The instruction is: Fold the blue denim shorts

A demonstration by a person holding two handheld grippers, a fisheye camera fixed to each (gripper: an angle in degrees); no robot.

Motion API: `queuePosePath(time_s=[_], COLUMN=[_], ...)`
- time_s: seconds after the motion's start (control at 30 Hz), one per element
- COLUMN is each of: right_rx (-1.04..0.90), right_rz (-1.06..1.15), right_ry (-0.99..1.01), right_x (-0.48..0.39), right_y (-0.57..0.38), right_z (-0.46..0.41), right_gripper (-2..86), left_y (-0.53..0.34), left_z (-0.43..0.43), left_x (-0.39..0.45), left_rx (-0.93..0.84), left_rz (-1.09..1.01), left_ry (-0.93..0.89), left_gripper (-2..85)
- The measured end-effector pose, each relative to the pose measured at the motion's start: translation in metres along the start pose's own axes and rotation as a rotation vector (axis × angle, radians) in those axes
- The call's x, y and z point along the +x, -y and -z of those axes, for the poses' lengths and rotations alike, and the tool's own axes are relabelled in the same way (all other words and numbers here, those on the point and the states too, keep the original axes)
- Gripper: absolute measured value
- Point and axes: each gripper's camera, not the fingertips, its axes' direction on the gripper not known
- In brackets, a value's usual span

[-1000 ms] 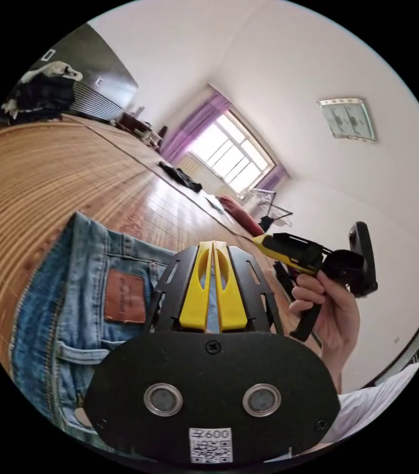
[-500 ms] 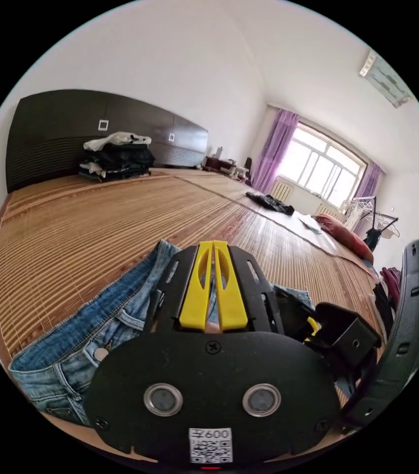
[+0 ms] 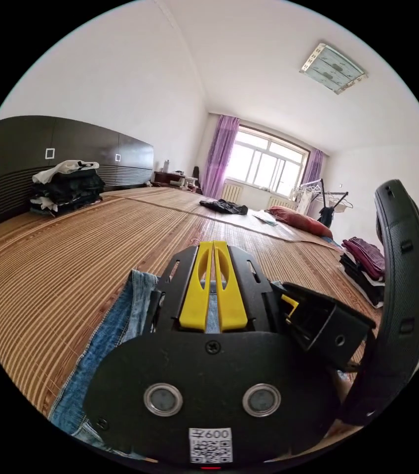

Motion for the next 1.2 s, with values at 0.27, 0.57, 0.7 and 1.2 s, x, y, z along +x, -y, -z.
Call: queuePosePath(time_s=[0.27, 0.57, 0.7, 1.2], right_rx=[-0.031, -0.093, -0.095, -0.112], right_rz=[0.078, 0.069, 0.059, 0.03], right_ry=[-0.078, -0.075, -0.062, -0.019], right_x=[-0.027, -0.02, -0.013, 0.008], right_y=[-0.001, 0.005, 0.007, 0.021], right_z=[-0.028, -0.053, -0.055, -0.055], right_gripper=[-0.8, -0.8, -0.8, -0.8], left_y=[-0.01, -0.016, -0.018, -0.018], left_z=[-0.013, -0.026, -0.027, -0.029], left_x=[-0.034, -0.037, -0.036, -0.028], left_rx=[-0.032, -0.081, -0.081, -0.077], left_rz=[0.121, 0.115, 0.103, 0.049], left_ry=[-0.051, -0.021, -0.014, 0.013], left_gripper=[0.2, 0.0, 0.0, 0.0])
